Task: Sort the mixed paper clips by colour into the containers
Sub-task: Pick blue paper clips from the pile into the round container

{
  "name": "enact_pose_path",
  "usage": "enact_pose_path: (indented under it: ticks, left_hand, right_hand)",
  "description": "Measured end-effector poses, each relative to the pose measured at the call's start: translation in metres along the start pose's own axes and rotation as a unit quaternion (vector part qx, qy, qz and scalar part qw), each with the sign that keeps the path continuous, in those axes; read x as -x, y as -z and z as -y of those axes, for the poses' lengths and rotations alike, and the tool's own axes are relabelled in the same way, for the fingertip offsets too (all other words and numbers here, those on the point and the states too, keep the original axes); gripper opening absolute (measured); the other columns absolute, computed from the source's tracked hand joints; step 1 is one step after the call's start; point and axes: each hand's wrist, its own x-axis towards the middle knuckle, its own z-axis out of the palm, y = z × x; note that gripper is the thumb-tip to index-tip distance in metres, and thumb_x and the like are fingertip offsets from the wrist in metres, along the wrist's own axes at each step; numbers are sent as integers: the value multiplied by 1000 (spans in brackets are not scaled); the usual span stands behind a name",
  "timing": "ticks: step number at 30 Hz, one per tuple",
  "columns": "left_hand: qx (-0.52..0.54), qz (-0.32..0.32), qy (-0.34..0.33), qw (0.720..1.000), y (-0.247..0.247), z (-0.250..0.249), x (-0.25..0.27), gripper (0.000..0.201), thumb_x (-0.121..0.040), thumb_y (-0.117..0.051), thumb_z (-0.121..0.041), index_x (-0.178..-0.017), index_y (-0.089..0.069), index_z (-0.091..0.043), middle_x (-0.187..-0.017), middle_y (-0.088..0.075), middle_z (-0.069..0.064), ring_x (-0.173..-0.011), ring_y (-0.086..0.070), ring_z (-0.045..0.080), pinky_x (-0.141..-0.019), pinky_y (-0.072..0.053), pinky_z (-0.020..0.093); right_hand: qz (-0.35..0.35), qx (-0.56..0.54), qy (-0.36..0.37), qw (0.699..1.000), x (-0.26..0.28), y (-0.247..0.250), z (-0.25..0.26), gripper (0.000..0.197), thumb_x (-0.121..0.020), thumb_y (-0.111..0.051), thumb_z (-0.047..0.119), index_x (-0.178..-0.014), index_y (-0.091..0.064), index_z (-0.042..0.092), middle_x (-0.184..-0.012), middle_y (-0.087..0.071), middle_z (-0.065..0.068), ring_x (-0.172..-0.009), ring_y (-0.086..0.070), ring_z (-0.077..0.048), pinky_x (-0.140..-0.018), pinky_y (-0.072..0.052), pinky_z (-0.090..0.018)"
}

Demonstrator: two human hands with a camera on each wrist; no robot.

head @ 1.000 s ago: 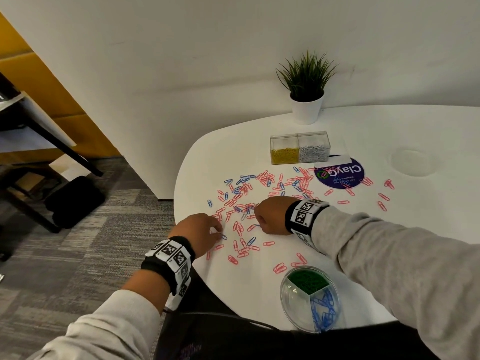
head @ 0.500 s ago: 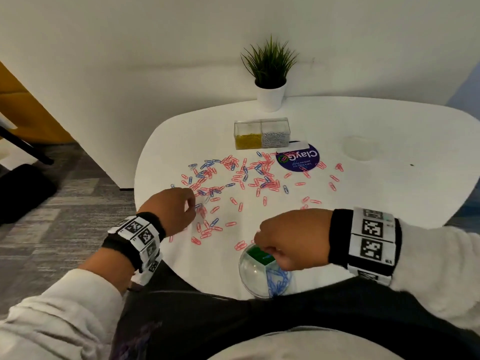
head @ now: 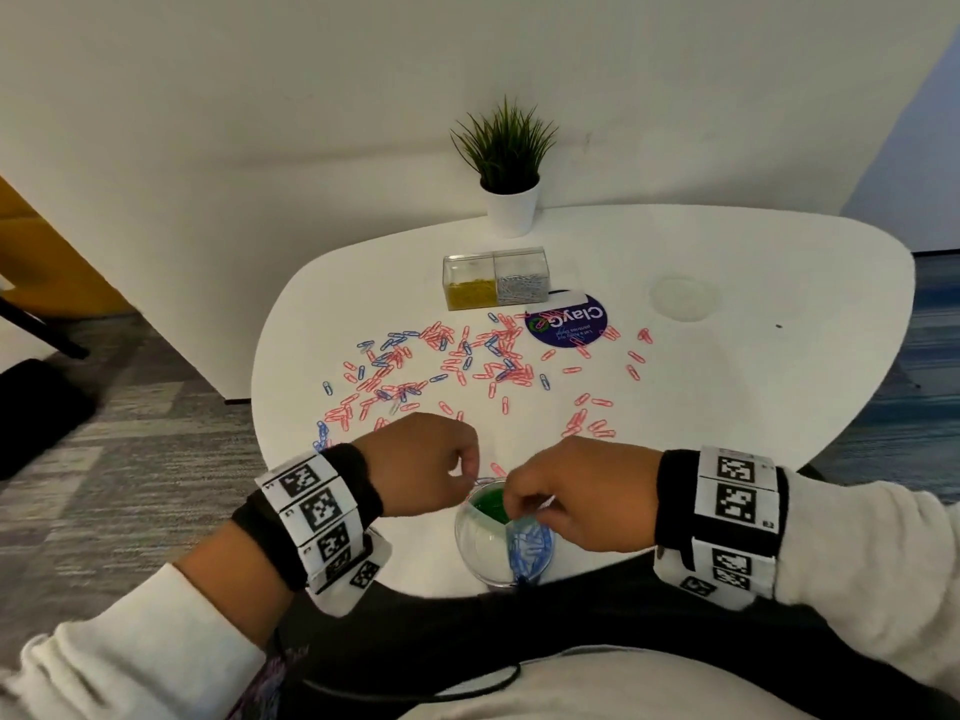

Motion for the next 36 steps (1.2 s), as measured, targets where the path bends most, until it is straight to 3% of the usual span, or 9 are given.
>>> enact_pose_path:
  ticks: [5, 8, 11, 16, 19, 23, 28, 32, 36]
  left_hand:
    - [-17, 28, -56, 998, -9, -32, 0, 3, -88, -58, -28, -87, -60, -28, -74, -55, -11, -65, -49, 4, -63, -41, 24]
    - [-42, 58, -87, 994, -14, -50, -2, 3, -86, -58, -21, -86, -60, -23, -83, -60, -5, -72, -55, 13, -67, -49, 29]
    - [-73, 72, -100, 990, -22, -61, -3, 7, -87, -57, -17, -94, -60, -16, -93, -60, 2, -77, -58, 21, -72, -53, 37]
    - [-65, 57, -99, 991, -31, -68, 1, 23, -91, -59, -19, -114, -57, -16, -112, -54, 1, -90, -61, 21, -80, -52, 33]
    - [-76, 6, -100, 992, -36, -69, 2, 27, -94, -56, -23, -121, -56, -20, -120, -56, -2, -103, -59, 18, -81, -41, 23]
    - [-73, 12, -109, 991, -34, -72, 0, 31, -99, -49, -20, -129, -59, -21, -128, -59, 0, -117, -55, 18, -88, -32, 18]
    - [116, -123, -126, 978, -12, -42, 1, 22, -94, -61, -18, -108, -68, -33, -101, -71, -13, -84, -66, 4, -76, -53, 24]
    - [159, -269, -36, 949, 5, 4, -5, 19, -90, -65, -11, -97, -70, -27, -90, -70, -16, -83, -66, 1, -74, -56, 24]
    - [88, -237, 93, 963, 6, 56, -5, 10, -90, -64, -20, -92, -66, -29, -88, -67, -16, -83, -63, 2, -79, -54, 28]
  right_hand:
    - [-61, -4, -53, 997, 5, 5, -16, 21, -88, -59, 17, -107, -59, 25, -103, -58, 10, -90, -55, -6, -82, -50, -31]
    - [5, -51, -118, 992, 7, 0, -22, 70, -73, -80, 45, -130, -40, 36, -118, -49, 20, -101, -52, 2, -92, -48, -26]
    - [46, -121, -125, 984, 5, -12, -24, 128, -57, -91, 49, -151, -4, 41, -146, -37, 21, -126, -44, -2, -106, -37, -22]
    - [27, -159, -94, 982, -1, -29, -26, 148, -59, -94, 36, -148, 23, 44, -146, -41, 20, -120, -49, -1, -101, -34, -16]
    - [12, -163, -77, 984, -7, -32, -33, 145, -60, -94, 35, -149, 20, 45, -146, -41, 16, -124, -52, -7, -107, -39, -25]
    - [7, -134, -68, 989, -12, -31, -40, 131, -64, -91, 39, -155, 3, 37, -148, -38, 17, -125, -46, -3, -105, -34, -19]
    - [-53, -122, -72, 988, -14, -7, -53, 93, -59, -87, 52, -139, -42, 40, -133, -45, 19, -115, -50, 0, -100, -48, -28]
    - [-126, -131, -125, 975, -24, 27, -73, 108, -55, -91, 51, -146, -35, 32, -139, -48, 12, -114, -54, -5, -99, -50, -32]
    - [-143, -101, -160, 971, -43, 39, -90, 108, -55, -91, 51, -145, -38, 27, -140, -47, 8, -118, -52, -11, -101, -50, -36]
